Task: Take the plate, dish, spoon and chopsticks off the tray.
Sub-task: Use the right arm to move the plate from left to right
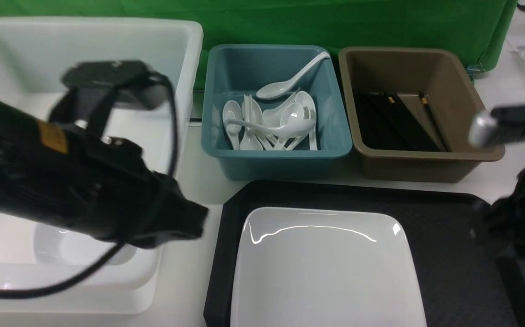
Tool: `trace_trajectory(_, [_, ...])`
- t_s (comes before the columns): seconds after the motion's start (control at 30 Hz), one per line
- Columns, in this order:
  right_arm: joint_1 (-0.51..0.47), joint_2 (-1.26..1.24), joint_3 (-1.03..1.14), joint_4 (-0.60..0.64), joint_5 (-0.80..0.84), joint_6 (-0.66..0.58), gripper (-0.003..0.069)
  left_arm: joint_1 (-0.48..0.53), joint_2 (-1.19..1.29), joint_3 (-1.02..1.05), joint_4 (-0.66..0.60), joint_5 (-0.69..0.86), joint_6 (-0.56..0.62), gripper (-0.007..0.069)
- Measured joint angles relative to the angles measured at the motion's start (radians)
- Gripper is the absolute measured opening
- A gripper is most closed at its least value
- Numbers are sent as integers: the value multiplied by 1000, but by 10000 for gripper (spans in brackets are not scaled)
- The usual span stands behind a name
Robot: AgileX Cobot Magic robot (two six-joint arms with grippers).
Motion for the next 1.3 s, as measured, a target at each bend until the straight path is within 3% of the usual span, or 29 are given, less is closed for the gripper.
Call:
trace_trajectory(0.17, [-2, 70, 153, 85, -225, 0, 379, -69, 82, 0, 6, -6, -46, 1])
trace_trajectory(0.23, [-3, 127, 169, 101, -285, -1, 415, -76, 113, 0, 6, -7, -50, 1])
trace_trajectory(0.37, [-3, 230, 171, 130, -344, -2, 420, -76, 148, 0, 16, -14, -52, 1])
trace_trajectory(0.73, [-3, 324, 170, 216, -371, -66, 349, -76, 151, 0, 17, -45, -55, 1])
trace_trajectory(0.8, [6, 324, 170, 225, -371, -101, 273, -76, 151, 0, 17, -53, -65, 1])
trace_trajectory(0.87, [13, 324, 168, 238, -374, -132, 144, -76, 151, 0, 17, -58, -76, 1])
trace_trajectory(0.9, [13, 323, 168, 245, -382, -132, 124, -76, 151, 0, 17, -59, -76, 1])
trace_trajectory(1.0, [-3, 321, 168, 240, -389, -133, 123, -76, 151, 0, 17, -60, -78, 1])
trace_trajectory(1.3, [-229, 294, 169, 114, -264, -116, 115, -76, 161, 0, -11, -102, -78, 1])
